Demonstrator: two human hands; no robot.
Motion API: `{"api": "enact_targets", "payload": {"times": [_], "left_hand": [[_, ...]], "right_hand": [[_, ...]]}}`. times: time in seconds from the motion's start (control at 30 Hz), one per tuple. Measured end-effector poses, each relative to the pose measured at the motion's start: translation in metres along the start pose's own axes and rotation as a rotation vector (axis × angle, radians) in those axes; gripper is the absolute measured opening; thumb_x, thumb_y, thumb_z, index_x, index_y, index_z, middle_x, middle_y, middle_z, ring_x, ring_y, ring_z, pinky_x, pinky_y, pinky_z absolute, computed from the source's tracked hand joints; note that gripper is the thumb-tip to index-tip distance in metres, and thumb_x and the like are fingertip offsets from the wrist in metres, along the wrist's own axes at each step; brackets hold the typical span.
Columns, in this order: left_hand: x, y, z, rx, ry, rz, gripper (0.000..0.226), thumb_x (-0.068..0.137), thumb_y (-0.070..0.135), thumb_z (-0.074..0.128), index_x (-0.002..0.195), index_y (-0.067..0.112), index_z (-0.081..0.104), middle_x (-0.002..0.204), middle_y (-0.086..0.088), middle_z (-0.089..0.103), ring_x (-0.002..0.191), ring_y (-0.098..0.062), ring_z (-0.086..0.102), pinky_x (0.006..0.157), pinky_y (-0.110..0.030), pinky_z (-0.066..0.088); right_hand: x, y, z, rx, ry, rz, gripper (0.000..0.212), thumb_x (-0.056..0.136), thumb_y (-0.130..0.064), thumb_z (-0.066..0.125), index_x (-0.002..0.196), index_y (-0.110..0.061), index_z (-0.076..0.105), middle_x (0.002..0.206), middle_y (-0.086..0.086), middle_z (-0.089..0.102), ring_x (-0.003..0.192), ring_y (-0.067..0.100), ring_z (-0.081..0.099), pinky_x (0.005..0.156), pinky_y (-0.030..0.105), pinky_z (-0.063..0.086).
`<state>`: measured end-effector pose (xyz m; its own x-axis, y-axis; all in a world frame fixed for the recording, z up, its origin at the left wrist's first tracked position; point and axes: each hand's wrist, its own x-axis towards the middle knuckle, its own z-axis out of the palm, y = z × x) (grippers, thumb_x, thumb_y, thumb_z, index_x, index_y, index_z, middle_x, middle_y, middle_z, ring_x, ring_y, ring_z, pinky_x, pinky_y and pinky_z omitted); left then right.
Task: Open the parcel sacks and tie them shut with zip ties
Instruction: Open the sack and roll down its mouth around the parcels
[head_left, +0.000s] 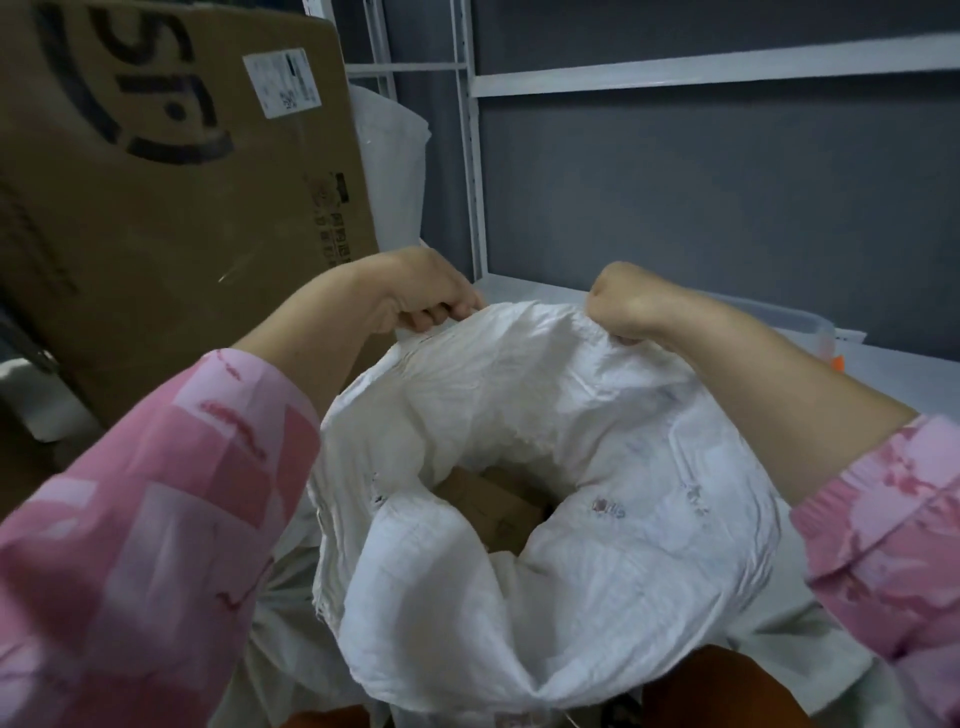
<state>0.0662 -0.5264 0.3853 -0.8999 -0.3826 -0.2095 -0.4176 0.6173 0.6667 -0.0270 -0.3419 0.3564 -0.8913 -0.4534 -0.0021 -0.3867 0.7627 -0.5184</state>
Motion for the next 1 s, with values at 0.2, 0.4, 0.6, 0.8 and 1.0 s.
{"api": "enact_targets", "payload": {"times": [0.2,0.4,0.6,0.8,1.0], "left_hand": [[-0.005,-0.001,-0.006,0.277,0.061,0.085,0.035,0.082,0.042,0.069,0.103,0.015,0.073,0.095,0.002,0.064,0.084,-0.018,0.059,0.078,-0.029,0.049],[0.000,-0.011,-0.003,0.148,0.015,0.057,0.018,0.092,0.015,0.059,0.106,0.011,0.070,0.100,-0.009,0.067,0.086,-0.018,0.060,0.086,-0.032,0.052],[0.021,-0.014,-0.001,0.034,-0.046,-0.096,0.025,0.094,0.008,0.049,0.111,0.003,0.067,0.083,-0.010,0.051,0.052,-0.011,0.034,0.044,-0.021,0.030],[0.023,-0.014,0.002,-0.140,-0.169,-0.117,0.022,0.092,0.004,0.051,0.107,-0.002,0.065,0.070,-0.006,0.044,0.049,-0.009,0.028,0.035,-0.015,0.023],[0.008,-0.019,0.009,0.177,0.212,0.092,0.033,0.079,0.033,0.074,0.104,0.015,0.066,0.091,0.001,0.062,0.074,-0.014,0.056,0.066,-0.024,0.043]], "right_hand": [[0.002,-0.007,0.002,-0.007,0.028,0.006,0.026,0.081,0.003,0.030,0.062,-0.014,0.032,0.057,0.003,0.030,0.049,0.015,0.024,0.046,0.024,0.019],[0.004,-0.006,0.003,-0.020,0.013,0.049,0.026,0.082,0.003,0.031,0.061,-0.012,0.032,0.057,0.006,0.036,0.048,0.018,0.032,0.046,0.022,0.021],[-0.002,-0.028,0.015,-0.090,0.188,-0.316,0.028,0.089,-0.008,0.053,0.114,-0.008,0.064,0.119,0.011,0.061,0.113,0.030,0.055,0.089,0.034,0.047],[0.002,-0.038,0.036,-0.115,0.012,-0.461,0.016,0.088,-0.011,0.059,0.075,-0.003,0.066,0.072,0.000,0.058,0.075,0.018,0.056,0.059,0.024,0.040],[0.017,-0.031,0.032,0.014,-0.130,-0.259,0.038,0.089,-0.002,0.044,0.054,-0.015,0.038,0.055,-0.003,0.033,0.052,0.014,0.027,0.045,0.023,0.023]]}}
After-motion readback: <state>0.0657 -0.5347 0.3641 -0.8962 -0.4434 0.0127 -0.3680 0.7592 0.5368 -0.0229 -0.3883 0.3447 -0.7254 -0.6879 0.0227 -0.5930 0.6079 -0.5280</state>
